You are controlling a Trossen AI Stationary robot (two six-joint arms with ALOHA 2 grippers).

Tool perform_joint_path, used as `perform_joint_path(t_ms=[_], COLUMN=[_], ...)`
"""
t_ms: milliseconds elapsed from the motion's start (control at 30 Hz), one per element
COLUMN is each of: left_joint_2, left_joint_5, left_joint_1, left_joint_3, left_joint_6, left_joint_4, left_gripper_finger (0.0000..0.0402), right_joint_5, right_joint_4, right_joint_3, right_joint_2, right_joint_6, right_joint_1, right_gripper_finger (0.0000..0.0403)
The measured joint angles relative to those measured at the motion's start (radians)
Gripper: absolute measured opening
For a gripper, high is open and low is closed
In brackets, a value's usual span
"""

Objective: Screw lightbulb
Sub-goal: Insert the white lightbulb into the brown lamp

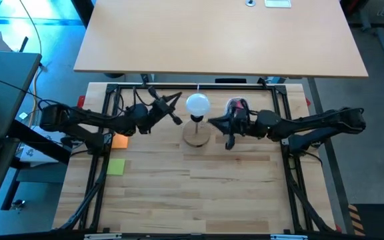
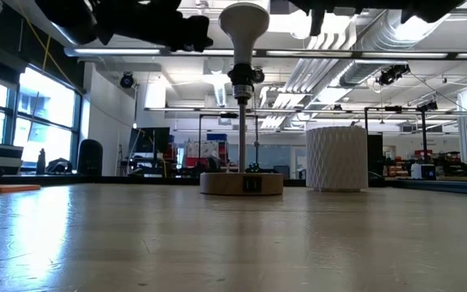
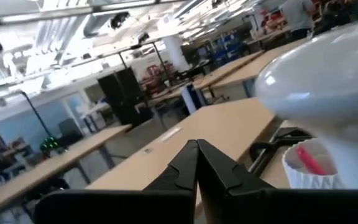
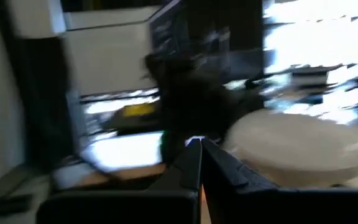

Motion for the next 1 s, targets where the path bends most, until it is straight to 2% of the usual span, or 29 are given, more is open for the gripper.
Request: perform_joint_path(t_ms=[133,200,233,367,633,700,767,933,1000], left_joint_2=[-0.027,-0.029,-0.029,-0.021,0.017,0.016,0.007,-0.036,-0.04], left_joint_5=[-0.014,0.005,0.024,0.11,0.121,0.095,0.055,0.038,0.054], left_joint_1=[-0.054,-0.079,-0.09,-0.108,-0.019,0.002,0.003,-0.069,-0.097], left_joint_3=[0.0,0.0,0.0,0.0,0.0,0.0,0.0,0.0,0.0], left_joint_6=[0.05,0.058,0.057,0.014,-0.067,-0.071,-0.062,-0.028,-0.027], left_joint_4=[0.009,0.024,0.029,0.03,0.021,0.01,-0.007,-0.021,-0.016], left_gripper_finger=[0.0,0.0,0.0,0.0,0.0,0.0,0.0,0.0,0.0], right_joint_5=[0.304,0.372,0.369,0.212,-0.134,-0.158,-0.097,0.277,0.35], right_joint_4=[-0.023,-0.04,-0.048,-0.097,-0.089,-0.092,-0.098,-0.115,-0.119], right_joint_3=[0.0,0.0,0.0,0.0,0.0,0.0,0.0,0.0,0.0], right_joint_2=[-0.025,-0.024,-0.024,-0.02,-0.015,-0.019,-0.031,-0.06,-0.059], right_joint_6=[-0.029,-0.025,-0.013,0.077,0.083,0.042,0.014,-0.047,-0.063], right_joint_1=[0.012,-0.003,-0.017,-0.071,-0.06,-0.045,-0.026,-0.004,-0.019], right_gripper_finger=[0.0,0.0,0.0,0.0,0.0,0.0,0.0,0.0,0.0])
